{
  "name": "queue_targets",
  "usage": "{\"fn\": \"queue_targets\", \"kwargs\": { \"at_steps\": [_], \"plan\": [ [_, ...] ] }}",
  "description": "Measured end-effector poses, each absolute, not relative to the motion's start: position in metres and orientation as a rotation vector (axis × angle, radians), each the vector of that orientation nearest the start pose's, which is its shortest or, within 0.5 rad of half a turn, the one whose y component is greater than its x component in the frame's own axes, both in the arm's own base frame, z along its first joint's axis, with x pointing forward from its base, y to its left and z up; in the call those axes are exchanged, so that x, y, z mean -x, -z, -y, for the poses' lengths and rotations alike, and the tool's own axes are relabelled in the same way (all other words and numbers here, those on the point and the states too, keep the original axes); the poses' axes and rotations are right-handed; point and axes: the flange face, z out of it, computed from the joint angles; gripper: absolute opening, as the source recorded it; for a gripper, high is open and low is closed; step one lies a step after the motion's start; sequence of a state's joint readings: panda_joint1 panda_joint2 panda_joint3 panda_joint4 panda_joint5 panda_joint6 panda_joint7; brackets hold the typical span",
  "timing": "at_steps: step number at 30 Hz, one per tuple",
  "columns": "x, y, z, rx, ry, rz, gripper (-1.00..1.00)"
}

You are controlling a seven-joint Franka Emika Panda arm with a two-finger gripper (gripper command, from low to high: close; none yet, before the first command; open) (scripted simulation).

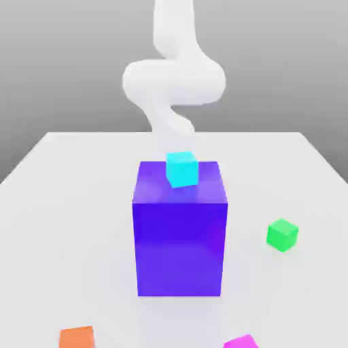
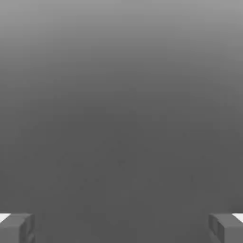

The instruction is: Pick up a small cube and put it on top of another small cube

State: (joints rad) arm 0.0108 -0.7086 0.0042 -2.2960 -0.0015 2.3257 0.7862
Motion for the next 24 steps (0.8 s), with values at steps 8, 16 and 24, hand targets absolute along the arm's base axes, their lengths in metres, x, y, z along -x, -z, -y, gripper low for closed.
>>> {"fn": "queue_targets", "kwargs": {
  "at_steps": [8,16,24],
  "plan": [
    [-0.470,-0.574,-0.032,2.693,0.732,-0.942,0.00],
    [-0.525,-0.445,-0.061,2.860,0.484,-0.846,0.00],
    [-0.544,-0.302,-0.091,2.998,0.214,-0.728,0.00]
  ]
}}
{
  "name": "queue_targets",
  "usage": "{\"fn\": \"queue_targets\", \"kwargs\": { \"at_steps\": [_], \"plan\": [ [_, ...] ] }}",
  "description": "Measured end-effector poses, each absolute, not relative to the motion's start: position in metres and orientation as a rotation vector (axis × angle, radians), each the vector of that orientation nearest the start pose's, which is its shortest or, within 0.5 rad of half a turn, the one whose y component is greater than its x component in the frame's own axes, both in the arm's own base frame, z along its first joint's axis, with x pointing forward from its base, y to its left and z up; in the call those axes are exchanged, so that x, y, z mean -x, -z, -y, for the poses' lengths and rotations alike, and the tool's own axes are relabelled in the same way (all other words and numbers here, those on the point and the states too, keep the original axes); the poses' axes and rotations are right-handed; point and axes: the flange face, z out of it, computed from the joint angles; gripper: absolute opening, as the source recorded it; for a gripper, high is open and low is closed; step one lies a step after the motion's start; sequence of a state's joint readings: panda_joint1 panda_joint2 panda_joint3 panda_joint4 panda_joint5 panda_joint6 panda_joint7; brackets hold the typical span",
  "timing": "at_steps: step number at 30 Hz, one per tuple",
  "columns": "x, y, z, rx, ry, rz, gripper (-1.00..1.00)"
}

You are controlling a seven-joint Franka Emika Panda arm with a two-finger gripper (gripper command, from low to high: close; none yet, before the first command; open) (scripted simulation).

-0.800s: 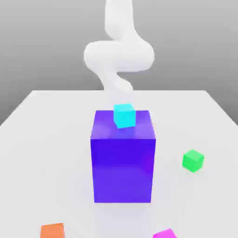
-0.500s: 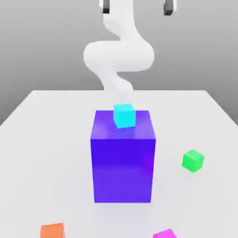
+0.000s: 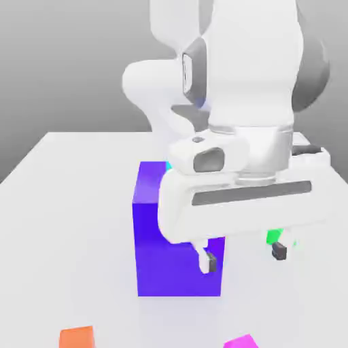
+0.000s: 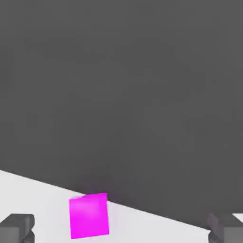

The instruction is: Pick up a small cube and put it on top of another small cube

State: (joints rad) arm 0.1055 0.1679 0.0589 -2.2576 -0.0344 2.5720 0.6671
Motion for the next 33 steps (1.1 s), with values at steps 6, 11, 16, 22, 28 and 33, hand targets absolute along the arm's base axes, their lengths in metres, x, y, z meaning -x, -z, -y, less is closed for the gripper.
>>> {"fn": "queue_targets", "kwargs": {
  "at_steps": [6,11,16,22,28,33],
  "plan": [
    [-0.534,-0.195,-0.108,3.071,0.019,-0.640,0.00],
    [-0.532,-0.136,-0.109,3.077,0.001,-0.632,-1.00],
    [-0.532,-0.129,-0.109,3.077,0.000,-0.632,-1.00],
    [-0.524,-0.192,-0.120,3.072,-0.007,-0.601,-1.00],
    [-0.432,-0.233,-0.213,3.042,-0.052,-0.273,-1.00],
    [-0.328,-0.250,-0.272,3.049,-0.064,0.070,-1.00]
  ]
}}
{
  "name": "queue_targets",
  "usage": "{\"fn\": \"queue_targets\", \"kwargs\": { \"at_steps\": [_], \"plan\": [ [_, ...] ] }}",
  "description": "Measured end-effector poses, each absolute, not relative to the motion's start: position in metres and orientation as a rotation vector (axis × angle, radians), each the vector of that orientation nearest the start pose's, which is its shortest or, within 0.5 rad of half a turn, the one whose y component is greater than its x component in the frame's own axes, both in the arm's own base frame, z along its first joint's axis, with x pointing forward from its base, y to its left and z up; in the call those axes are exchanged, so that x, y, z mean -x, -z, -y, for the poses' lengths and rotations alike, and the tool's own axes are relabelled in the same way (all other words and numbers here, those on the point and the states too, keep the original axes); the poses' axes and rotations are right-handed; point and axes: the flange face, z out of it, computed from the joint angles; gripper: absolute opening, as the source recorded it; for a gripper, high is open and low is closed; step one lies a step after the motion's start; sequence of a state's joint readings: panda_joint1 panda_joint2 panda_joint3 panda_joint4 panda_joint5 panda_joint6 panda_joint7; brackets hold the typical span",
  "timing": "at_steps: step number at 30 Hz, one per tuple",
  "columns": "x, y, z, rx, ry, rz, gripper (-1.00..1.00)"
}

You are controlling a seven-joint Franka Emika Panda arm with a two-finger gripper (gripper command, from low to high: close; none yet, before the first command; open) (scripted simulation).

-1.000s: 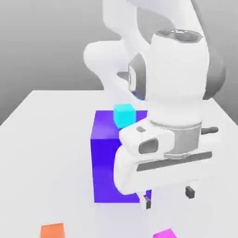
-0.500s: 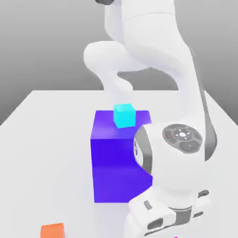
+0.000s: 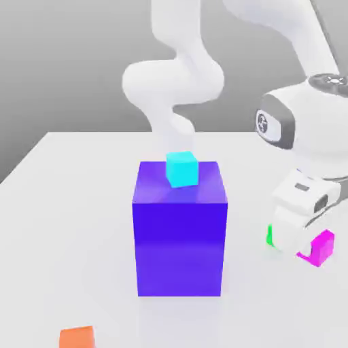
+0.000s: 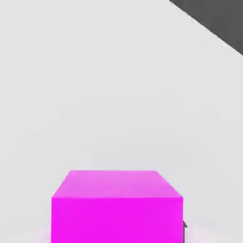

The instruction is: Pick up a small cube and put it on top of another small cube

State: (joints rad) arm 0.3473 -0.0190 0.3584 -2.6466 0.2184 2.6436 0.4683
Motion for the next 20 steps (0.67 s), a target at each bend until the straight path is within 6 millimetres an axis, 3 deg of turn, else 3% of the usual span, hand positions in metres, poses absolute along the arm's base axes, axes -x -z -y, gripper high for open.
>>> {"fn": "queue_targets", "kwargs": {
  "at_steps": [7,17,18,20],
  "plan": [
    [-0.224,-0.245,-0.262,3.107,-0.012,0.364,-1.00],
    [-0.216,-0.188,-0.259,3.122,0.009,0.397,-1.00],
    [-0.214,-0.181,-0.259,3.120,0.005,0.399,1.00],
    [-0.216,-0.181,-0.257,3.121,0.005,0.390,1.00]
  ]
}}
